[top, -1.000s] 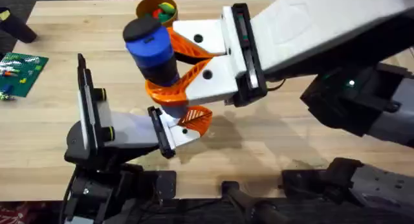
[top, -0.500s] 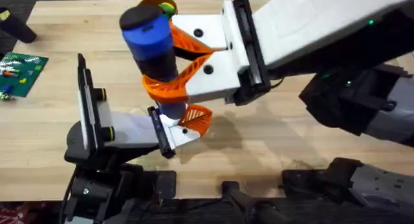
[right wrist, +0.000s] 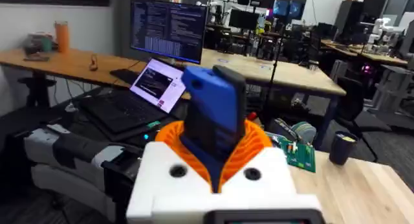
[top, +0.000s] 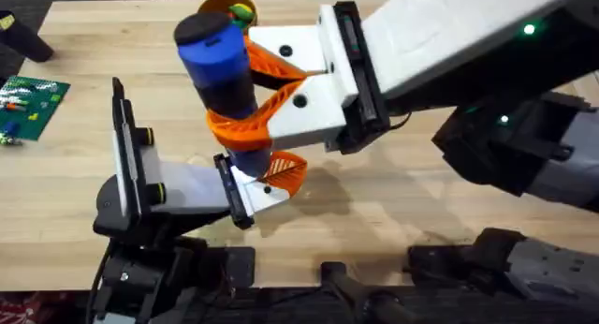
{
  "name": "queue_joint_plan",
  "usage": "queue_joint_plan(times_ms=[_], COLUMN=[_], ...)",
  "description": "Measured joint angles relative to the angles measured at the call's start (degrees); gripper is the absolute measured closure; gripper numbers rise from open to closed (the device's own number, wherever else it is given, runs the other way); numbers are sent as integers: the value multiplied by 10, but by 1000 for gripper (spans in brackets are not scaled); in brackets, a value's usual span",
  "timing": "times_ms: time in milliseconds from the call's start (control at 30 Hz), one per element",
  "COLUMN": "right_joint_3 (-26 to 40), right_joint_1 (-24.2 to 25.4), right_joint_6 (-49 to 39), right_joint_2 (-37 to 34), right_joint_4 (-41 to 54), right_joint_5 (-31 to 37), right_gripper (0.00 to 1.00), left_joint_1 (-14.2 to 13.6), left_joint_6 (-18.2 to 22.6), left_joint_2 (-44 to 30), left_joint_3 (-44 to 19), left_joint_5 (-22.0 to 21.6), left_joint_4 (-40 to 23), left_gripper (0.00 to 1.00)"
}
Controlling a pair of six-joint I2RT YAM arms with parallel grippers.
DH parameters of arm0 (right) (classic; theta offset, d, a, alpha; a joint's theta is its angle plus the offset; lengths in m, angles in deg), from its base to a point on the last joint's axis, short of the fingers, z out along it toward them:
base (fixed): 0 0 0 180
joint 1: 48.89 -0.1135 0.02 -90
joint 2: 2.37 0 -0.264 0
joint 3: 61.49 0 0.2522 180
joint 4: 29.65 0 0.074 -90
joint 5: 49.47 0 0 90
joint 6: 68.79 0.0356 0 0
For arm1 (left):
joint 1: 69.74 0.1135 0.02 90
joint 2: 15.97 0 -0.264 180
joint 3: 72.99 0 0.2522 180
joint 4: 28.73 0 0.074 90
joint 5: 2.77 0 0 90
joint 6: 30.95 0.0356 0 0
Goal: Pick up the gripper from the table and insert it into the empty holder that is missing its gripper. Then pick up a screw, insert it into the mounting hole, and use the screwdriver to tighten it. Finally, clean up the table by picking up the vegetable and placing it into the bucket.
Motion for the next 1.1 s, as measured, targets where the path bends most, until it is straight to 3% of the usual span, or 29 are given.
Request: queue_joint_plan(times_ms=[1100], right_joint_3=[0], right_joint_1=[9], right_joint_6=[-14], right_joint_2=[0], right_joint_4=[-18], right_joint_5=[0], right_gripper=[958], left_joint_1=[0], left_joint_6=[0], left_joint_2=[0], left_joint_3=[0], left_joint_5=[0], left_joint_4=[0], left_gripper=[990])
